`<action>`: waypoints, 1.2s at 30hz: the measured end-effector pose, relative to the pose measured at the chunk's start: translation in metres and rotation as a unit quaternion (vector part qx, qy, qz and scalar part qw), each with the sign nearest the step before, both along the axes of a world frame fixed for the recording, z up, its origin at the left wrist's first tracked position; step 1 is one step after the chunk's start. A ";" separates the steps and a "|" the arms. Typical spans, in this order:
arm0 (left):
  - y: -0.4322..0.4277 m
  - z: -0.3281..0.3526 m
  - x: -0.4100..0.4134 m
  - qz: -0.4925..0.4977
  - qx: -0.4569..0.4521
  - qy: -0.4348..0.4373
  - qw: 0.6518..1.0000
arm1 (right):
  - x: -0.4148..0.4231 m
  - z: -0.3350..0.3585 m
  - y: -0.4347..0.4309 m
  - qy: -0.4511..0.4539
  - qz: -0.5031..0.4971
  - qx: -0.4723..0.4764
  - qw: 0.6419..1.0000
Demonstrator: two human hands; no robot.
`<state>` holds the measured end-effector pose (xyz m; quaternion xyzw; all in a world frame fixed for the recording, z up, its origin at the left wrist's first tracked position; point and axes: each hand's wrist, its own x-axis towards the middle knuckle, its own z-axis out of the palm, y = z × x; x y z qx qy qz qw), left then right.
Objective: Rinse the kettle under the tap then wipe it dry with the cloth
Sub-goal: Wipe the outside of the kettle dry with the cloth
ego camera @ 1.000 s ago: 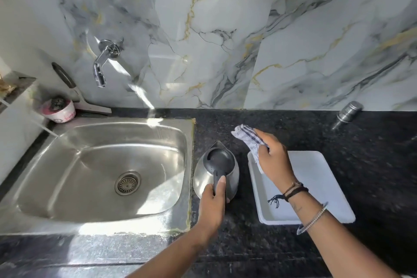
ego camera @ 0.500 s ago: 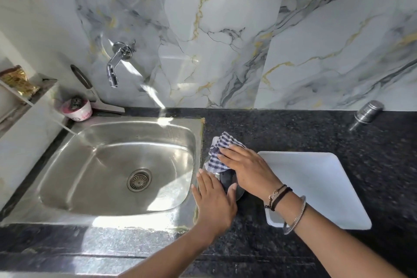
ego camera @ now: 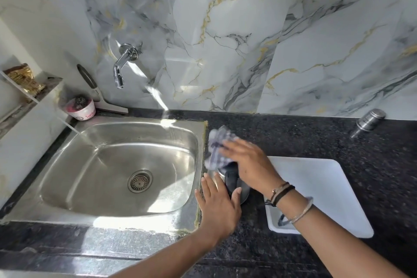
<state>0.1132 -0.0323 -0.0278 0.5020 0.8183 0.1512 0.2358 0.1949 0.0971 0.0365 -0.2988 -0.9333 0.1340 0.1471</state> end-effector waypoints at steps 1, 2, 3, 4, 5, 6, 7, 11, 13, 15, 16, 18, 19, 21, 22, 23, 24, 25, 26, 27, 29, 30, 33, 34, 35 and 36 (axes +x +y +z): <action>0.001 0.001 0.000 0.001 -0.003 0.001 1.000 | -0.003 -0.003 -0.003 -0.081 0.045 0.005 0.996; 0.001 0.003 0.001 0.003 -0.009 0.003 1.000 | -0.004 -0.007 -0.003 -0.141 0.063 0.005 0.988; 0.002 0.005 0.002 0.006 -0.018 0.000 1.000 | -0.002 -0.010 -0.001 -0.168 0.063 0.012 0.984; 0.002 0.007 0.002 0.010 -0.028 -0.006 1.000 | 0.002 -0.012 0.002 -0.171 0.055 0.026 0.983; 0.003 0.008 0.003 0.013 -0.034 -0.015 0.999 | 0.007 -0.012 0.006 -0.167 0.040 0.043 0.984; 0.003 0.008 0.003 0.015 -0.036 -0.021 0.999 | 0.013 -0.012 0.009 -0.160 0.017 0.052 0.986; 0.003 0.009 0.003 0.017 -0.034 -0.023 0.999 | 0.019 -0.011 0.013 -0.149 -0.010 0.048 0.988; 0.002 0.009 0.003 0.025 -0.019 -0.023 0.999 | 0.033 -0.010 0.025 -0.032 -0.111 -0.077 0.990; 0.001 0.009 0.002 0.019 -0.012 -0.019 1.000 | 0.033 -0.012 0.028 0.123 -0.193 -0.135 0.964; 0.001 0.009 0.001 0.009 0.001 -0.006 1.000 | 0.031 -0.013 0.027 0.254 -0.278 -0.171 0.910; 0.001 0.010 0.000 0.005 0.007 0.002 1.000 | 0.030 -0.014 0.025 0.270 -0.286 -0.181 0.901; 0.003 0.013 -0.003 0.003 0.018 0.021 1.000 | 0.026 -0.024 0.009 0.230 -0.225 -0.190 0.927; 0.005 0.014 -0.006 0.001 0.024 0.033 0.999 | 0.025 -0.033 -0.002 0.195 -0.192 -0.186 0.944; 0.011 0.017 -0.011 -0.015 0.033 0.059 0.998 | 0.028 -0.052 -0.019 0.173 -0.186 -0.173 0.951; 0.015 0.019 -0.013 -0.027 0.032 0.068 0.997 | 0.031 -0.061 -0.022 0.184 -0.205 -0.181 0.944; 0.019 0.020 -0.015 -0.040 0.028 0.072 0.996 | 0.036 -0.067 -0.023 0.200 -0.235 -0.204 0.929; 0.022 0.021 -0.017 -0.052 0.024 0.071 0.996 | 0.041 -0.071 -0.023 0.218 -0.274 -0.244 0.904; 0.025 0.021 -0.021 -0.065 0.020 0.070 0.995 | 0.048 -0.076 -0.023 0.229 -0.312 -0.284 0.877; 0.028 0.022 -0.025 -0.081 0.019 0.071 0.994 | 0.055 -0.079 -0.023 0.239 -0.341 -0.310 0.854; 0.033 0.022 -0.032 -0.101 0.017 0.071 0.992 | 0.061 -0.083 -0.024 0.246 -0.363 -0.320 0.840; 0.044 0.027 -0.047 -0.155 0.005 0.050 0.987 | 0.073 -0.088 -0.024 0.267 -0.390 -0.320 0.821; 0.051 0.030 -0.055 -0.183 -0.004 0.032 0.983 | 0.077 -0.088 -0.024 0.285 -0.398 -0.322 0.810; 0.071 0.040 -0.073 -0.255 -0.028 -0.011 0.967 | 0.077 -0.087 -0.028 0.338 -0.410 -0.324 0.783; 0.076 0.043 -0.077 -0.272 -0.036 -0.018 0.962 | 0.075 -0.086 -0.031 0.361 -0.416 -0.318 0.771; 0.080 0.044 -0.079 -0.285 -0.044 -0.024 0.957 | 0.073 -0.085 -0.035 0.386 -0.427 -0.308 0.757; 0.084 0.046 -0.081 -0.295 -0.053 -0.028 0.954 | 0.070 -0.085 -0.038 0.408 -0.440 -0.293 0.744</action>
